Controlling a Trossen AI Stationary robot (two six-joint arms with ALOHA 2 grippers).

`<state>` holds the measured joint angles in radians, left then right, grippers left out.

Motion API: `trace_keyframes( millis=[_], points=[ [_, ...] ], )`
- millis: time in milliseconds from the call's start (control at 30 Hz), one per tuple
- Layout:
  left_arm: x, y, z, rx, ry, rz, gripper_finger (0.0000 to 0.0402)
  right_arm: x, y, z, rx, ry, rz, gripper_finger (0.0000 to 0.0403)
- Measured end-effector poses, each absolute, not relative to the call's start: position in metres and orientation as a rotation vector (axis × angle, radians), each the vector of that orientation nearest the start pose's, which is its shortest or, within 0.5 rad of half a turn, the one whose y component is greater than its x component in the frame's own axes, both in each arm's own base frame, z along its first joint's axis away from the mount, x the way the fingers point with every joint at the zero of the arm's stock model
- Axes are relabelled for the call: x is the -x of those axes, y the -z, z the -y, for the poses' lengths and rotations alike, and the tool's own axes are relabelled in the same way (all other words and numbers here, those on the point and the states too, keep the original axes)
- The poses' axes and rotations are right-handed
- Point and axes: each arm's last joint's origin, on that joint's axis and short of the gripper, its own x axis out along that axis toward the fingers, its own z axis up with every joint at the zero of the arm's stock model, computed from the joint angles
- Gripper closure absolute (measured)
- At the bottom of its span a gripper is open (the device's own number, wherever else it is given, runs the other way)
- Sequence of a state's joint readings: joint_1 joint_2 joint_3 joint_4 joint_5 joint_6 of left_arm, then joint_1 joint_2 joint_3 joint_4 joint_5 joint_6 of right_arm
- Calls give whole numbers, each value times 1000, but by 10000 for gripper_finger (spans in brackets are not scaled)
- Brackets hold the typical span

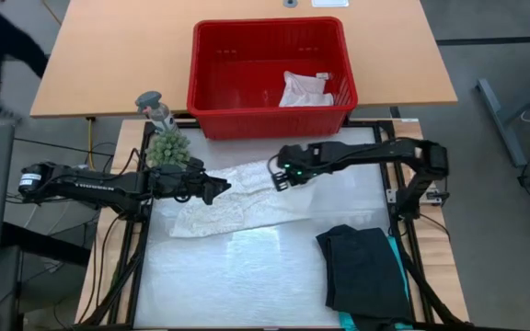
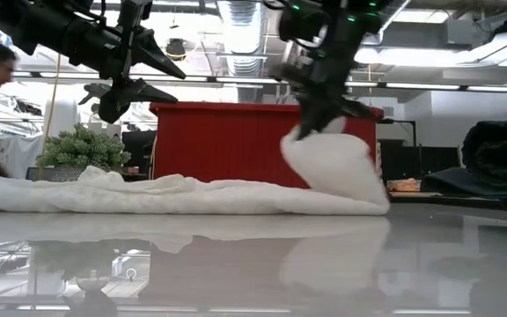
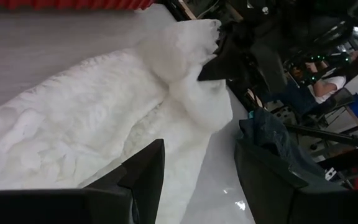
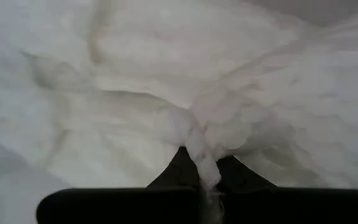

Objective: Fold Laundry from Bin
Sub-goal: Fold the white t-shirt

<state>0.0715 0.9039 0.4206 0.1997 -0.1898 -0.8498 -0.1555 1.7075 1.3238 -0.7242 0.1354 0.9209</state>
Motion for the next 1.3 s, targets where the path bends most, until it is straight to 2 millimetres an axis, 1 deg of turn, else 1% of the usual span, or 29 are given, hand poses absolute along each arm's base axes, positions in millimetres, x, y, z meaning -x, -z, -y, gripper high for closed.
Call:
trace_keyframes(
  millis=[167,333,400,467,567,633,767,867,967,1100,1200,1300],
  points=[
    [-193,-223,-19,822,-365,-158,219,-381,-247,58,-791,661,-928,375],
    [-193,-223,-19,805,-363,-162,219,-409,-233,50,-777,578,-998,375],
    [-193,-223,-19,803,-365,-166,219,-417,-226,45,-750,554,-1023,375],
    [-193,-223,-19,802,-365,-166,219,-423,-224,40,-736,535,-1040,375],
    [-193,-223,-19,801,-365,-167,219,-425,-230,34,-725,520,-1041,375],
    [-193,-223,-19,800,-365,-167,219,-427,-238,31,-719,511,-1013,375],
    [-193,-223,-19,784,-363,-170,219,-430,-251,37,-712,526,-962,375],
    [-193,-223,-19,781,-363,-170,219,-430,-250,46,-723,546,-961,375],
    [-193,-223,-19,779,-363,-171,219,-428,-247,48,-720,558,-982,374],
    [-193,-223,-19,778,-363,-171,219,-429,-248,48,-721,550,-975,370],
    [-193,-223,-19,778,-363,-171,219,-430,-248,45,-733,500,-991,368],
    [-193,-223,-19,779,-363,-171,219,-432,-249,38,-675,441,-989,357]
  ],
)
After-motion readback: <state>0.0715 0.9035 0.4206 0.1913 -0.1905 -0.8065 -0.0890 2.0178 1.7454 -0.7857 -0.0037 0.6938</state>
